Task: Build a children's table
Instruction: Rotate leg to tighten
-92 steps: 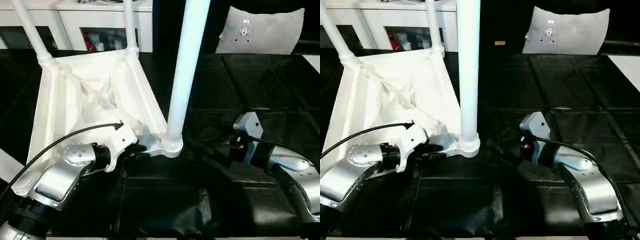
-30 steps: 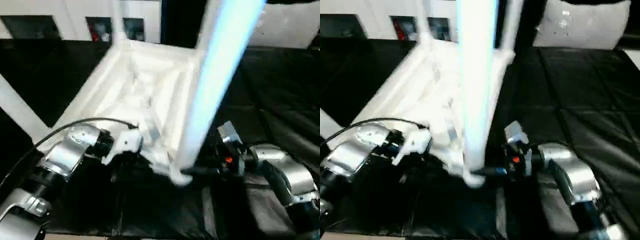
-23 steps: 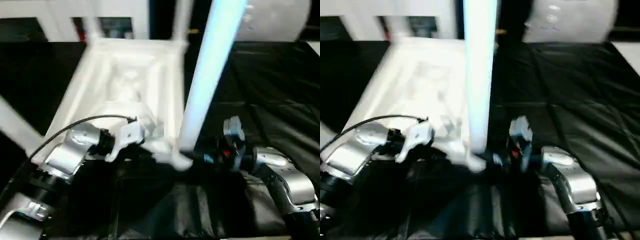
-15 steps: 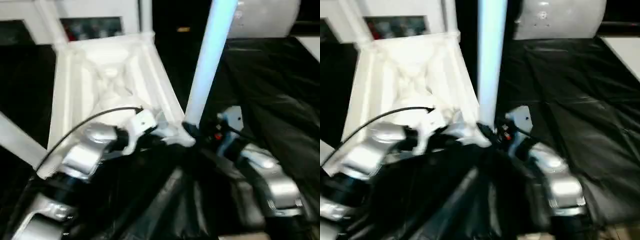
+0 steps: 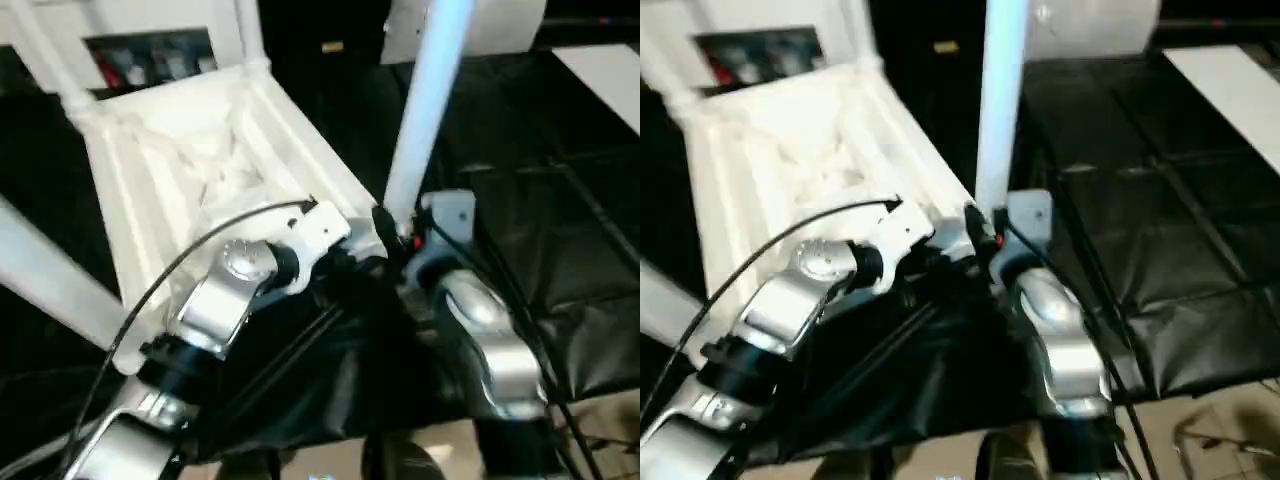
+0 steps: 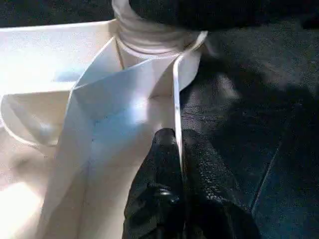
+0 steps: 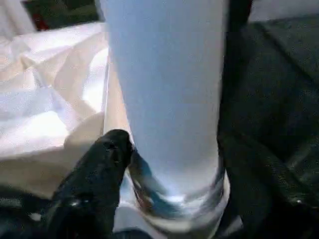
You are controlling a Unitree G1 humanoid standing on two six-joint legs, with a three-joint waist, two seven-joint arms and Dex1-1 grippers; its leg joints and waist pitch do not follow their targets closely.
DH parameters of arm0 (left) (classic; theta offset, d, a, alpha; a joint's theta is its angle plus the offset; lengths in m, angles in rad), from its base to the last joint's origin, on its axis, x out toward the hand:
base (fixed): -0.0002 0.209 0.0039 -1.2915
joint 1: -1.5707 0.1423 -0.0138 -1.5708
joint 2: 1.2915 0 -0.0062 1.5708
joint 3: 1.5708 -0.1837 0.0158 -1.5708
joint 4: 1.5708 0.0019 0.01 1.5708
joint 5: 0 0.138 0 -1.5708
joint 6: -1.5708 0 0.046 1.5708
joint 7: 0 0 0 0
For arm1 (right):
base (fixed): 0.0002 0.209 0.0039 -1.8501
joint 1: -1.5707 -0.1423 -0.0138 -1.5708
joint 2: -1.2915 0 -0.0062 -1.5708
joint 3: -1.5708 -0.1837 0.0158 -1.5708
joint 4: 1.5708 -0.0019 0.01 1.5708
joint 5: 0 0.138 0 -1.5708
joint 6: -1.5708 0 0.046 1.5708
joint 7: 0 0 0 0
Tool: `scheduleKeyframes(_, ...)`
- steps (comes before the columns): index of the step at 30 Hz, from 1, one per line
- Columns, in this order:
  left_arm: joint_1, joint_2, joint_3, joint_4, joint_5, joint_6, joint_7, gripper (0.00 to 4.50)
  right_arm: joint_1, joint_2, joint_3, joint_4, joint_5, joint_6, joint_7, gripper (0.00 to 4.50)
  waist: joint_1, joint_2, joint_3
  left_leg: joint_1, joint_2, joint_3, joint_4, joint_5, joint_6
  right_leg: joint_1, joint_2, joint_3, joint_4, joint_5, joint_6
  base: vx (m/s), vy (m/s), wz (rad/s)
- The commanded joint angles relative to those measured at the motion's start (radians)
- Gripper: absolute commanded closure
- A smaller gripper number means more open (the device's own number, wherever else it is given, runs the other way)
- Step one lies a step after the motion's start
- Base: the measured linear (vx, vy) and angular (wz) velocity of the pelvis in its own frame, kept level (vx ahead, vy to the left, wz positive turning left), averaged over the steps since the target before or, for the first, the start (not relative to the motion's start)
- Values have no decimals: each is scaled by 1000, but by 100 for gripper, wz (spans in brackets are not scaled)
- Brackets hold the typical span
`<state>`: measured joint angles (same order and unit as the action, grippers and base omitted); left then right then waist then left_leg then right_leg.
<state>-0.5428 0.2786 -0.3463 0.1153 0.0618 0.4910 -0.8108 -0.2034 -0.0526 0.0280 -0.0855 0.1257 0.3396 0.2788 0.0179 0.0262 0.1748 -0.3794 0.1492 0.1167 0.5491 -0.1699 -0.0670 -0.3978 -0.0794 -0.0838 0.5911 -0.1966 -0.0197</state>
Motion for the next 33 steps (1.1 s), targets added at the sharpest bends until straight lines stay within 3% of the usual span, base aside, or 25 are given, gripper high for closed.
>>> scheduleKeyframes(1, 63, 42, -20, -13, -24, -27, -66, 450, 52, -48, 9, -12, 40, 7, 103, 104, -3, -8, -77, -11, 61, -8, -53, -52, 92, 71, -75, 61, -53, 22, -240, 0, 0, 0)
scheduleKeyframes(4, 104, 96, -7, -64, -42, -43, -121, 450, 76, -118, -8, -52, 81, -5, 202, 81, -3, -6, -89, -13, 56, 1, -35, 56, 172, 78, -77, 60, -39, 175, -278, 0, 0, 0)
scheduleKeyframes(5, 118, 114, -6, -82, -51, -54, -141, 450, 81, -140, -14, -63, 97, -10, 237, 81, -4, -8, -88, -15, 56, 2, -33, 63, 185, 80, -77, 59, -37, 188, -279, 0, 0, 0)
scheduleKeyframes(7, 154, 163, -7, -126, -81, -67, -199, 450, 88, -197, -28, -80, 139, -19, 327, 54, -5, -6, -86, -12, 60, 4, -34, 34, 206, 77, -75, 55, -41, 130, -280, 0, 0, 0)
scheduleKeyframes(8, 168, 184, -11, -140, -93, -101, -232, 450, 87, -222, -35, -83, 159, -23, 370, 49, -5, -4, -84, -10, 63, 3, -34, 23, 204, 75, -74, 55, -43, 102, -281, 0, 0, 0)
scheduleKeyframes(9, 187, 212, -18, -157, -110, -142, -279, 450, 83, -259, -43, -82, 188, -29, 434, 49, -5, -8, -89, -9, 65, 4, -33, 1, 203, 77, -73, 55, -46, 56, -280, 0, 0, 0)
scheduleKeyframes(11, 194, 227, -23, -163, -115, -151, -299, 450, 78, -280, -46, -78, 201, -32, 473, 32, -3, -4, -84, -6, 69, 5, -36, -18, 197, 70, -72, 55, -49, 12, -280, 0, 0, 0)
scheduleKeyframes(13, 210, 273, -44, -165, -134, -205, -378, 450, 47, -353, -54, -56, 262, -31, 620, 9, 1, -4, -90, 0, 76, 7, -32, -32, 190, 67, -70, 58, -46, -6, -294, 0, 0, 0)
scheduleKeyframes(17, 210, 294, -56, -154, -154, -249, -446, 450, 20, -421, -33, -64, 329, 10, 765, 4, 19, -5, -90, 10, 79, 14, -31, -75, 176, 59, -69, 58, -48, -65, -289, 0, 0, 0)
scheduleKeyframes(21, 195, 320, -76, -115, -173, -331, -544, 450, -18, -496, 30, -38, 329, 10, 921, 4, 34, -12, -97, 15, 82, 30, -31, -111, 138, 53, -71, 61, -49, -137, -272, 0, 0, 0)
scheduleKeyframes(23, 188, 325, -82, -105, -173, -344, -561, 450, -33, -509, 46, -28, 327, 16, 956, 4, 39, -10, -98, 17, 82, 31, -31, -115, 135, 50, -71, 60, -47, -137, -274, 0, 0, 0)
scheduleKeyframes(25, 170, 333, -99, -81, -164, -386, -602, 450, -68, -530, 79, 10, 325, 11, 1032, 4, 44, -19, -102, 18, 84, 34, -30, -124, 128, 49, -73, 63, -45, -135, -276, 0, 0, 0)
scheduleKeyframes(27, 159, 335, -108, -69, -158, -404, -620, 450, -90, -538, 98, 35, 323, 7, 1070, 4, 47, -18, -103, 16, 83, 35, -29, -135, 121, 49, -75, 65, -45, -155, -276, 0, 0, 0)
scheduleKeyframes(28, 152, 335, -115, -61, -151, -417, -631, 450, -104, -541, 109, 50, 325, 10, 1089, 31, 49, -18, -103, 17, 83, 35, -29, -135, 118, 47, -74, 65, -44, -155, -275, 0, 0, 0)
scheduleKeyframes(30, 133, 331, -131, -46, -138, -436, -648, 450, -134, -539, 134, 80, 327, 18, 1126, 38, 52, -27, -106, 13, 82, 37, -28, -127, 119, 49, -73, 66, -41, -152, -272, 0, 0, 0)
scheduleKeyframes(33, 115, 322, -142, -27, -130, -456, -670, 450, -156, -541, 165, 106, 318, 16, 1173, 57, 60, -27, -111, 17, 84, 40, -26, -124, 115, 45, -73, 70, -39, -144, -272, 0, 0, 0)
